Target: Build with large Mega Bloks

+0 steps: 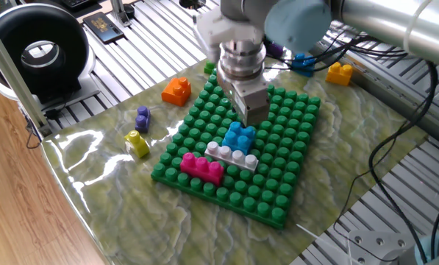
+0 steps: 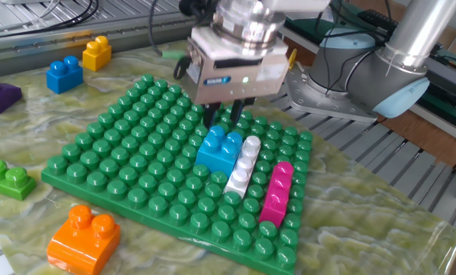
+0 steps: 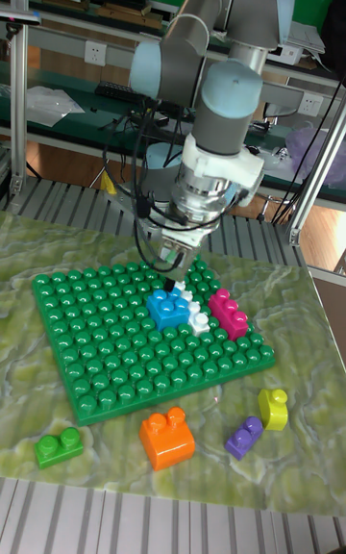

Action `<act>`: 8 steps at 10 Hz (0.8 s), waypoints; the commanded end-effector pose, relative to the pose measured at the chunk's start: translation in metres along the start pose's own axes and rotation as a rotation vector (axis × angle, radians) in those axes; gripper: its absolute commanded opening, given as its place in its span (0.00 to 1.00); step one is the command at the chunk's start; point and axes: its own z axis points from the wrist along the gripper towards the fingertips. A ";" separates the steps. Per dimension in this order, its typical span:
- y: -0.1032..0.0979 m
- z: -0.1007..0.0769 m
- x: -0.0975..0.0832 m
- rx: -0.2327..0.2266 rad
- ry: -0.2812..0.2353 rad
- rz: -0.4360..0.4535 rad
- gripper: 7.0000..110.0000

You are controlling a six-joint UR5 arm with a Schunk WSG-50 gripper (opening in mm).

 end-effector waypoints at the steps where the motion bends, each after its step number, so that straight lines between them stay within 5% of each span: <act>1: 0.010 -0.022 -0.009 -0.029 -0.064 0.303 0.36; 2: -0.010 -0.025 -0.011 0.030 -0.089 0.405 0.15; 5: -0.049 -0.017 -0.036 0.083 -0.159 0.576 0.15; 7: -0.058 -0.002 -0.043 0.079 -0.118 0.651 0.15; 8: -0.056 0.006 -0.055 0.030 -0.143 0.659 0.15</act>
